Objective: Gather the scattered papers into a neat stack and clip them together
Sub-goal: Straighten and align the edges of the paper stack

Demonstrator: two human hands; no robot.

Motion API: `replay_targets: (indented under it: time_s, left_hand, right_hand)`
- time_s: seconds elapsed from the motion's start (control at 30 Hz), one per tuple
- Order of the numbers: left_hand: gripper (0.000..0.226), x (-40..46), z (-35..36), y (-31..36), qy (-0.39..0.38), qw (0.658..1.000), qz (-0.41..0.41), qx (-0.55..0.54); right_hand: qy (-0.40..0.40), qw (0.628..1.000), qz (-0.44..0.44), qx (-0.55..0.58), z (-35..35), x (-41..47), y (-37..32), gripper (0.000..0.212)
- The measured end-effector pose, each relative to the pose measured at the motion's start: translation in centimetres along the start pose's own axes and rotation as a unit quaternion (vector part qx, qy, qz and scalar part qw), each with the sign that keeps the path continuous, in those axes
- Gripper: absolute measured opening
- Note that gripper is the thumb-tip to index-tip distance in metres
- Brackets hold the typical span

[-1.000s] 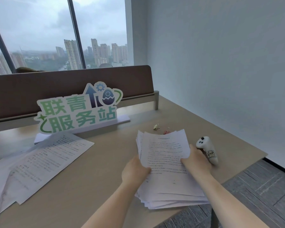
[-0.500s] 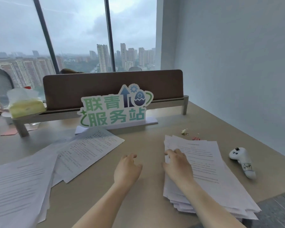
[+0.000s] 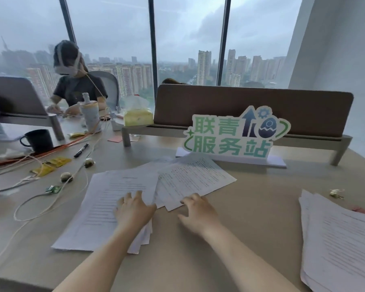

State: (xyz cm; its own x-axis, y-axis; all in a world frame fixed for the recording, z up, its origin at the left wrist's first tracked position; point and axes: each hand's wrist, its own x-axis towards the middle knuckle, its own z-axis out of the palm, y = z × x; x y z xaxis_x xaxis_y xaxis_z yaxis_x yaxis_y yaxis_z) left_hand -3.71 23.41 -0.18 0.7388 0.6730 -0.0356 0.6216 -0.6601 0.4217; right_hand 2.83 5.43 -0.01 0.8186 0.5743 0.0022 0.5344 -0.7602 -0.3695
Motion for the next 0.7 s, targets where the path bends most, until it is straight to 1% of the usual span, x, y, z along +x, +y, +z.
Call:
replay_targets:
  time_s: [0.17, 0.27, 0.37, 0.43, 0.5, 0.57, 0.6, 0.63, 0.7]
  left_hand:
    - [0.067, 1.9, -2.6, -4.6, -0.014, 0.996, -0.087, 0.026]
    - [0.071, 2.7, -3.6, -7.1, -0.028, 0.991, -0.131, 0.028]
    - [0.078, 3.1, -4.3, -8.5, -0.019, 0.984, -0.172, 0.034]
    - [0.083, 3.0, -4.8, -9.0, -0.013, 0.985, -0.166, 0.045]
    - [0.086, 3.0, -5.1, -9.3, -0.014, 0.988, -0.146, 0.049]
    - [0.088, 3.0, -5.2, -9.6, -0.02, 0.991, -0.126, 0.05]
    - [0.089, 3.0, -5.2, -9.7, -0.022, 0.991, -0.12, 0.049]
    - [0.089, 3.0, -5.1, -9.8, -0.023, 0.992, -0.117, 0.046]
    - [0.09, 3.1, -5.1, -10.1, -0.023, 0.993, -0.113, 0.036]
  right_hand:
    - [-0.024, 0.999, -0.012, -0.02, 1.7, 2.1, -3.5, 0.062]
    - [-0.005, 1.0, -0.014, 0.005, 2.4, 2.5, -5.1, 0.061]
    - [0.022, 0.998, 0.002, 0.056, 2.8, 2.6, -7.0, 0.048]
    - [0.0, 0.994, 0.027, 0.109, 2.8, 2.7, -8.4, 0.035]
    - [-0.026, 0.982, 0.061, 0.176, 2.6, 3.1, -9.5, 0.014]
    - [-0.043, 0.96, 0.099, 0.259, 2.3, 3.5, -10.4, 0.01]
    - [-0.048, 0.941, 0.123, 0.311, 2.2, 3.8, -10.7, 0.011]
    - [-0.05, 0.917, 0.151, 0.364, 2.3, 4.1, -10.9, 0.018]
    - [-0.055, 0.857, 0.212, 0.467, 2.4, 4.4, -11.2, 0.025]
